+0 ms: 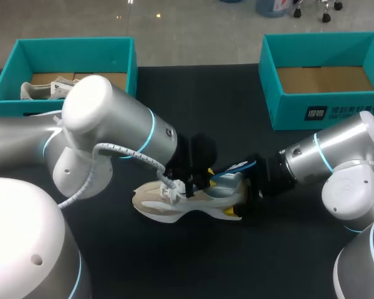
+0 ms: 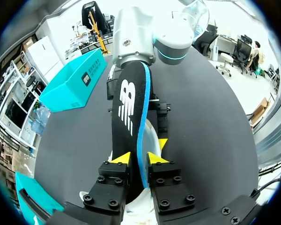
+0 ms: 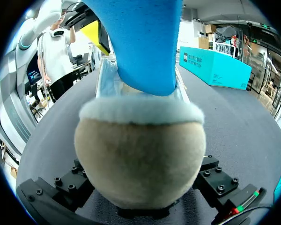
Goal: Take the shoe out of the shoebox, open the shoe tongue, remove and reinsert the insole, then place the shoe into the shoebox
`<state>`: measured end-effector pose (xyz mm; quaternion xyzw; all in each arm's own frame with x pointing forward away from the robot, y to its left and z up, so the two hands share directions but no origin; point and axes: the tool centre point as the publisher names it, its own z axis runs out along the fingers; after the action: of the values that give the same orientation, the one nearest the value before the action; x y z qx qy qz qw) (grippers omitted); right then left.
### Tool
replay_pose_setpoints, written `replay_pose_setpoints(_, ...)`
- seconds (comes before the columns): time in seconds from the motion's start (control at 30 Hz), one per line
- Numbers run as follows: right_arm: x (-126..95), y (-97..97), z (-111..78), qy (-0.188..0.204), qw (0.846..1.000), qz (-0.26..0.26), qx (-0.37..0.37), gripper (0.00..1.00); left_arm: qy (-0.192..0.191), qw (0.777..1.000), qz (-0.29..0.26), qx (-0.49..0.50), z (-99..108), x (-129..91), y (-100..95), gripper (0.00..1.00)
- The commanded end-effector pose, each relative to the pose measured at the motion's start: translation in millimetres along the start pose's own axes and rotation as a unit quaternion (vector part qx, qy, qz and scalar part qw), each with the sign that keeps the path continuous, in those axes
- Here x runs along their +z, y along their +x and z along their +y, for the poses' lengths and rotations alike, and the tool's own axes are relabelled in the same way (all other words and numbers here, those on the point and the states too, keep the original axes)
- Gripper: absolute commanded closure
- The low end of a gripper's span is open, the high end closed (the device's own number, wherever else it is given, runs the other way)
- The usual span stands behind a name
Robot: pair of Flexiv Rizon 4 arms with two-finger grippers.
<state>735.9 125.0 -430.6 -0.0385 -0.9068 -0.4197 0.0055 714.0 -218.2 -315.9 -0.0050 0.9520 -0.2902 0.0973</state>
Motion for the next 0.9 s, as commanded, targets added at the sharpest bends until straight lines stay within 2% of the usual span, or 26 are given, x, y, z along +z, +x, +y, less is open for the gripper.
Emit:
replay_pose_setpoints(0.03, 4.3, 1.1, -3.9, 0.002, 1.0, -0.001, 0.0, 1.0, -0.001, 1.0, -0.001, -0.002, -1.1, 5.4, -1.2, 0.85)
replay_pose_setpoints(0.17, 4.3, 1.1, -3.9, 0.002, 1.0, -0.001, 0.0, 1.0, -0.003, 1.0, -0.001, -0.003, -1.7, 8.1, -2.9, 0.92)
replay_pose_setpoints(0.23, 4.3, 1.1, -3.9, 0.002, 1.0, -0.001, 0.0, 1.0, -0.003, 1.0, 0.001, -0.004, -2.2, 9.5, -3.3, 1.0)
replay_pose_setpoints(0.37, 4.3, 1.1, -3.9, 0.002, 1.0, -0.001, 0.0, 1.0, 0.001, 1.0, 0.007, -0.002, -4.1, 9.2, -1.5, 1.0)
replay_pose_setpoints(0.6, 4.3, 1.1, -3.9, 0.002, 1.0, -0.001, 0.0, 1.0, 0.039, 0.999, 0.034, 0.004, -5.7, -3.9, 2.5, 1.0)
replay_pose_setpoints(0.9, 4.3, 1.1, -3.9, 0.002, 1.0, -0.001, 0.0, 1.0, 0.089, 0.994, 0.061, 0.0, -17.4, -14.6, -7.7, 1.0)
